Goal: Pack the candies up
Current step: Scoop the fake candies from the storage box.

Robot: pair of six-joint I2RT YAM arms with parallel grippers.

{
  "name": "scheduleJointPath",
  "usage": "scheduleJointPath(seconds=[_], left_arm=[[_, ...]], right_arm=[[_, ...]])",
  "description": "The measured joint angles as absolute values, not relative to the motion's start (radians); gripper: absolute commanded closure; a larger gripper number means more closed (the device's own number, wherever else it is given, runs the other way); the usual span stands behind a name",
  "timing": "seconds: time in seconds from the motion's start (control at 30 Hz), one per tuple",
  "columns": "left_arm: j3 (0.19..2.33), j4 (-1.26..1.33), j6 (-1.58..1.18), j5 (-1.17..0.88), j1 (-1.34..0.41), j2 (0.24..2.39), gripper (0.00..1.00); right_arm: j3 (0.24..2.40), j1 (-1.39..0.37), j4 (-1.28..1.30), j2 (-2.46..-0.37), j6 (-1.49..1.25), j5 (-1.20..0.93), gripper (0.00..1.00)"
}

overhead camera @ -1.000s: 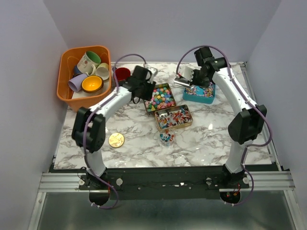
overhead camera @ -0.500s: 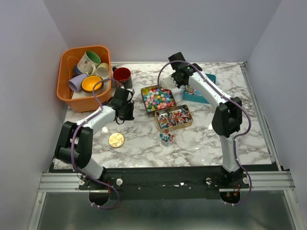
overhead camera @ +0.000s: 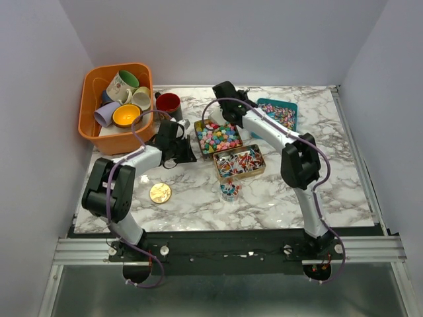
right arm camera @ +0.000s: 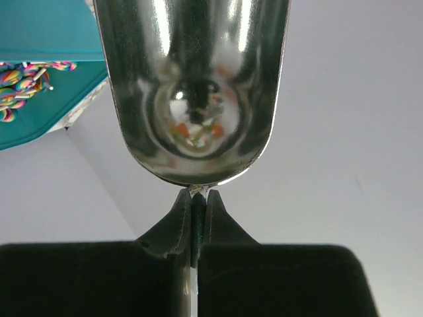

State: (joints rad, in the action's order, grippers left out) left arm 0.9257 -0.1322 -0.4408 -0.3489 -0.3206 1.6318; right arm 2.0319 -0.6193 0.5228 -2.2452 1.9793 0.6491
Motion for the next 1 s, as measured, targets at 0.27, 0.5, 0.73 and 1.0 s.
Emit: scheduleJointPath(seconds=[0.27,0.5,0.73,1.0], left_arm=[[0.967,-0.094,-0.488,-0.476,-0.320,1.738,1.00],[0.988,-0.052,-0.526,-0.564,-0.316,1.787,1.00],[0.988,-0.026,-0.559,-0.615,-0.316,1.824,1.00],[0.990,0.019,-0.592,-0.652,-0.316,1.863,1.00]], right_arm=[[1.880,-0.646,0.399,-2.245,1.991,0.725,0.99],[1.813,-0.646,0.320,-2.245,1.991,0.757,0.99],[1.708,-0.654,0.202,-2.223,1.991,0.766,0.99],[1.547,-0.694,0.248,-2.109,1.991,0.764,0.99]])
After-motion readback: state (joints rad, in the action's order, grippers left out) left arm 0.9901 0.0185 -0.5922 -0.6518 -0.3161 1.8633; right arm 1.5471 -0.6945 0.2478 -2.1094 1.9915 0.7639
